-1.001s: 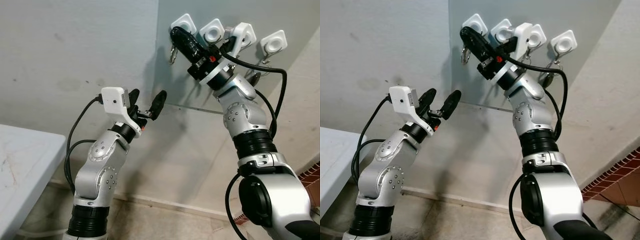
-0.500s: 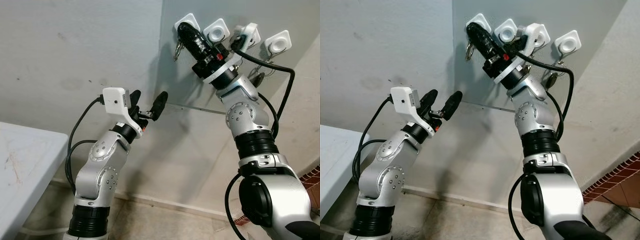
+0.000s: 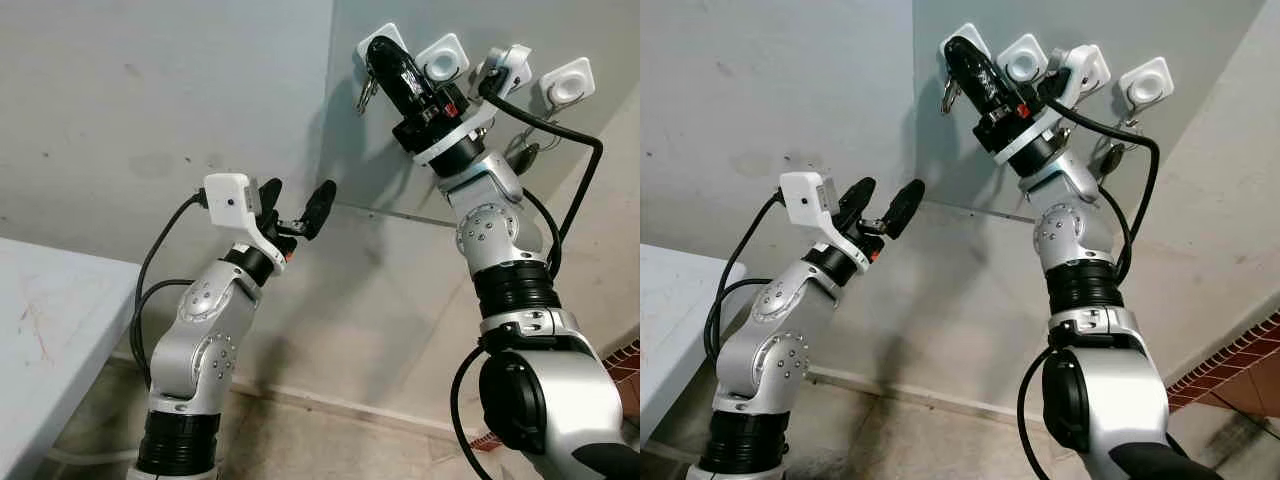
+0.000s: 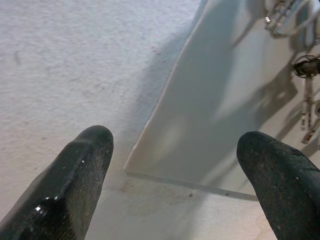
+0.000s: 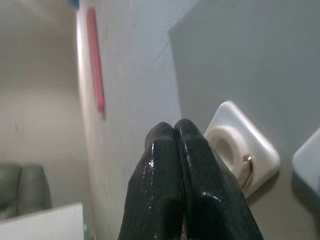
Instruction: Hang keys on a hook
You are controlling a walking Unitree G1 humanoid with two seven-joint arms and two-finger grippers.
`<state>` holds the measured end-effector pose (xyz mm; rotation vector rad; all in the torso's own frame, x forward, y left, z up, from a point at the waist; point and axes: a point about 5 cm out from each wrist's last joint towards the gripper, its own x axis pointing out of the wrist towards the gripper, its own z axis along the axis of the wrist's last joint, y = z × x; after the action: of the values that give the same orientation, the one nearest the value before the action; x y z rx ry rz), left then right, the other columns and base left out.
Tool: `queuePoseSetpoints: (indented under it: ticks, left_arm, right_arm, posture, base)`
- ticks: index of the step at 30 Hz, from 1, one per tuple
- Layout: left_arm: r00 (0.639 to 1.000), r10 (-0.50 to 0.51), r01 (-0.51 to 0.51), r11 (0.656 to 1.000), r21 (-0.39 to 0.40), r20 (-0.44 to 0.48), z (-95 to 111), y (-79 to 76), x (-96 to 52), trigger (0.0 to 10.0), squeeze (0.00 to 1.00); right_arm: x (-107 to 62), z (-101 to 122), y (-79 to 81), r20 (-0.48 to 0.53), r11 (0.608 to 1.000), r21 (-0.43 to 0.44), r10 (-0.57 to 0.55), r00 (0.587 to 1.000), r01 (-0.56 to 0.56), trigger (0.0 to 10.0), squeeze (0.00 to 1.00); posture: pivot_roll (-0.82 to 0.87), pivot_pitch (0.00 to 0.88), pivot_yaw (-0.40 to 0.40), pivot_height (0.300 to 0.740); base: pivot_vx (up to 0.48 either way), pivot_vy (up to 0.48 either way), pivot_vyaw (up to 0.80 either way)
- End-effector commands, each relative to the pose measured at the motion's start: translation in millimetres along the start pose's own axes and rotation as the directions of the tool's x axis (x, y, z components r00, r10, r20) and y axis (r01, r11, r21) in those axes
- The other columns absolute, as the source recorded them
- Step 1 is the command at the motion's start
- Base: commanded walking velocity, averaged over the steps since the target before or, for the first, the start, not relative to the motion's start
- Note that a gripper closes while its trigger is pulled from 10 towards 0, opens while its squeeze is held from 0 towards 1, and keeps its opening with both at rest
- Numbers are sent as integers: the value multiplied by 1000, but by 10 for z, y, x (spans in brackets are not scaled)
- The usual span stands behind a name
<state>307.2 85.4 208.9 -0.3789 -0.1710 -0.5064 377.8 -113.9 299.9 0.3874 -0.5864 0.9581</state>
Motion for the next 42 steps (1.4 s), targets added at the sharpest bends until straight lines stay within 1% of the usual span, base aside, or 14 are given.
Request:
queuePoseSetpoints:
  ticks: [1, 4, 9, 11, 12, 15, 22, 30, 32, 34, 35, 42]
  left_arm:
    - [1000, -6, 6, 1000, -3, 10, 36, -22, -2, 10000, 0]
    - [1000, -6, 6, 1000, -4, 10, 37, -20, 0, 10000, 0]
    - [1000, -8, 8, 1000, -15, 12, 40, -33, -2, 10000, 0]
    - [1000, -6, 6, 1000, -16, 10, 38, -33, -5, 10000, 0]
    - [1000, -5, 5, 1000, -18, 8, 34, -33, -10, 10000, 0]
    - [1000, -5, 5, 1000, -21, 6, 31, -34, -14, 10000, 0]
    - [1000, -6, 6, 1000, -31, 9, 44, -38, -8, 10000, 0]
    - [1000, -7, 7, 999, -32, 9, 49, -41, -2, 10000, 0]
    - [1000, -2, 2, 999, -32, 10, 53, -31, -13, 10000, 0]
    - [1000, 1, 0, 999, -33, 10, 54, -25, -18, 10000, 0]
    - [1000, 2, -2, 999, -34, 8, 52, -22, -20, 10000, 0]
    - [1000, 3, -2, 999, -36, 6, 49, -17, -19, 10000, 0]
  right_arm:
    - [-123, 262, -125, 32, 993, -109, -43, 999, 46, 10000, 0]
    - [-175, 216, -137, -22, 990, -136, -40, 999, 37, 10000, 0]
    - [-236, 205, -162, -35, 988, -143, -56, 998, 51, 10000, 0]
    - [-259, 229, -178, -13, 988, -135, -73, 997, 71, 10000, 0]
    - [-282, 268, -194, 22, 987, -130, -92, 996, 94, 10000, 0]
    - [-299, 294, -199, 41, 988, -119, -98, 994, 103, 10000, 0]
    - [-358, 332, -204, 51, 983, -136, -115, 992, 121, 10000, 0]
    - [-383, 266, -194, -1, 982, -149, -116, 993, 115, 10000, 0]
    - [-424, 198, -199, -48, 983, -141, -128, 991, 121, 10000, 0]
    - [-443, 168, -194, -62, 984, -130, -130, 990, 121, 10000, 0]
    - [-449, 157, -187, -63, 987, -111, -123, 990, 116, 10000, 1000]
    - [-449, 180, -197, -44, 985, -112, -136, 990, 130, 10000, 1000]
  posture:
    - [-34, 68, -43, 740]
    - [-34, 68, -43, 740]
    - [-38, 69, -41, 740]
    - [-37, 71, -41, 740]
    - [-37, 71, -40, 740]
    - [-36, 71, -40, 740]
    - [-42, 70, -37, 740]
    - [-39, 72, -39, 740]
    - [-36, 73, -40, 740]
    - [-37, 75, -41, 740]
    - [-37, 76, -40, 740]
    - [-37, 78, -37, 740]
  base:
    - [0, 0, 0]
    - [0, 0, 0]
    - [0, 0, 0]
    - [0, 0, 0]
    - [0, 0, 0]
    - [0, 0, 0]
    - [0, 0, 0]
    - [0, 0, 0]
    - [0, 0, 0]
    - [0, 0, 0]
    - [0, 0, 0]
    - [0, 0, 0]
